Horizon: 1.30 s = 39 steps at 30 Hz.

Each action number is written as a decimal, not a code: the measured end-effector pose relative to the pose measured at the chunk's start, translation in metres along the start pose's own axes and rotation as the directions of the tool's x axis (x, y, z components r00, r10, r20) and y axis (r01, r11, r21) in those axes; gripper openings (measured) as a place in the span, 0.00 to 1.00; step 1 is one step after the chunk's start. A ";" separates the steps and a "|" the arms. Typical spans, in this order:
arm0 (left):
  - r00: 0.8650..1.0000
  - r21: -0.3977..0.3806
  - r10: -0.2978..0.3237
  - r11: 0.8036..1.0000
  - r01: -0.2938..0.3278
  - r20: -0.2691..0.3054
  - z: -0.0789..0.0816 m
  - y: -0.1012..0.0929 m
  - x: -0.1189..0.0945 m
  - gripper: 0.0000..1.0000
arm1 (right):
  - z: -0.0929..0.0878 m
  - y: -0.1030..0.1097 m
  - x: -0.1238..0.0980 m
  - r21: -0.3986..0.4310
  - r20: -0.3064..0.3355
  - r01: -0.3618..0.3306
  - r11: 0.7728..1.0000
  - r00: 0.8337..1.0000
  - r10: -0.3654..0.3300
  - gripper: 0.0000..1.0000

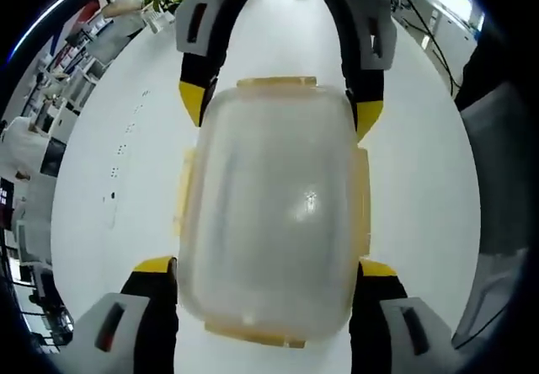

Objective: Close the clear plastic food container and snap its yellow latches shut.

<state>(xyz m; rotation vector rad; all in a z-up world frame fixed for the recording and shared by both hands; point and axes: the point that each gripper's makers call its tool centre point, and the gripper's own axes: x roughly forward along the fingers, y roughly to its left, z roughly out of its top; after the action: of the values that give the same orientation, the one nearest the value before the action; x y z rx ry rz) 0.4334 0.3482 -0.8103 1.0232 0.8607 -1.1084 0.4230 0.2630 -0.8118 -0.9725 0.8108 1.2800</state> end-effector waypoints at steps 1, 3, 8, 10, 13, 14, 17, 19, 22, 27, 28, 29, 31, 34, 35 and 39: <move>1.000 -0.010 0.009 1.000 -0.009 0.008 -0.001 0.001 0.000 0.85 | 0.000 0.000 0.000 0.010 0.010 0.001 1.000 1.000 -0.001 0.80; 1.000 -0.031 0.018 0.999 -0.017 0.024 -0.002 0.001 0.000 0.85 | 0.001 0.000 -0.001 0.023 0.039 0.007 1.000 0.999 -0.008 0.80; 0.995 -0.132 0.063 0.990 -0.053 0.079 -0.004 0.001 -0.003 0.85 | 0.001 -0.003 -0.003 0.053 0.105 0.049 0.997 0.993 -0.054 0.82; 0.990 -0.165 0.095 0.983 -0.077 0.105 -0.005 0.002 -0.004 0.85 | 0.003 -0.004 -0.005 0.073 0.147 0.064 0.995 0.986 -0.074 0.83; 0.981 -0.222 0.138 0.969 -0.106 0.134 -0.008 0.002 -0.006 0.85 | 0.004 -0.007 -0.007 0.117 0.199 0.082 0.990 0.974 -0.104 0.84; 0.976 -0.245 0.153 0.963 -0.113 0.152 -0.008 0.002 -0.008 0.84 | 0.003 -0.007 -0.008 0.131 0.209 0.086 0.988 0.971 -0.113 0.84; 0.962 -0.302 0.202 0.943 -0.140 0.186 -0.009 0.002 -0.010 0.84 | 0.006 -0.009 -0.013 0.158 0.262 0.110 0.981 0.953 -0.149 0.84; 0.951 -0.362 0.232 0.921 -0.147 0.204 -0.011 0.001 -0.011 0.84 | 0.012 -0.012 -0.020 0.155 0.313 0.161 0.975 0.928 -0.203 0.82; 0.937 -0.439 0.264 0.887 -0.142 0.231 -0.011 -0.003 -0.012 0.84 | 0.022 -0.010 -0.031 0.215 0.407 0.171 0.962 0.879 -0.247 0.81; 0.925 -0.528 0.295 0.839 -0.131 0.239 -0.017 -0.015 -0.009 0.86 | 0.018 -0.007 -0.037 0.294 0.459 0.161 0.942 0.841 -0.287 0.85; 0.920 -0.550 0.304 0.826 -0.124 0.249 -0.016 -0.016 -0.009 0.87 | 0.019 -0.005 -0.037 0.322 0.473 0.136 0.937 0.834 -0.284 0.87; 0.913 -0.575 0.322 0.809 -0.127 0.252 -0.017 -0.016 -0.010 0.87 | 0.018 0.000 -0.036 0.351 0.486 0.101 0.931 0.830 -0.274 0.88; 0.898 -0.618 0.353 0.777 -0.123 0.264 -0.018 -0.016 -0.011 0.88 | 0.015 0.005 -0.035 0.386 0.500 0.073 0.920 0.821 -0.275 0.89; 0.865 -0.698 0.408 0.709 -0.100 0.291 -0.018 -0.016 -0.017 0.88 | 0.013 0.012 -0.034 0.439 0.524 0.042 0.898 0.799 -0.294 0.92; 0.859 -0.709 0.418 0.699 -0.096 0.296 -0.018 -0.017 -0.018 0.88 | 0.012 0.014 -0.034 0.457 0.529 0.045 0.888 0.789 -0.312 0.92; 0.851 -0.733 0.439 0.673 -0.098 0.289 -0.022 -0.031 -0.016 0.88 | 0.006 0.023 -0.028 0.475 0.510 0.061 0.878 0.794 -0.331 0.92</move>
<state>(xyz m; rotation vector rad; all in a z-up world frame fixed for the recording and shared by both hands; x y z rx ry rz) 0.3985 0.3698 -0.8086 0.2127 0.6267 -0.6085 0.3963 0.2577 -0.7869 -0.2545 0.4576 1.0516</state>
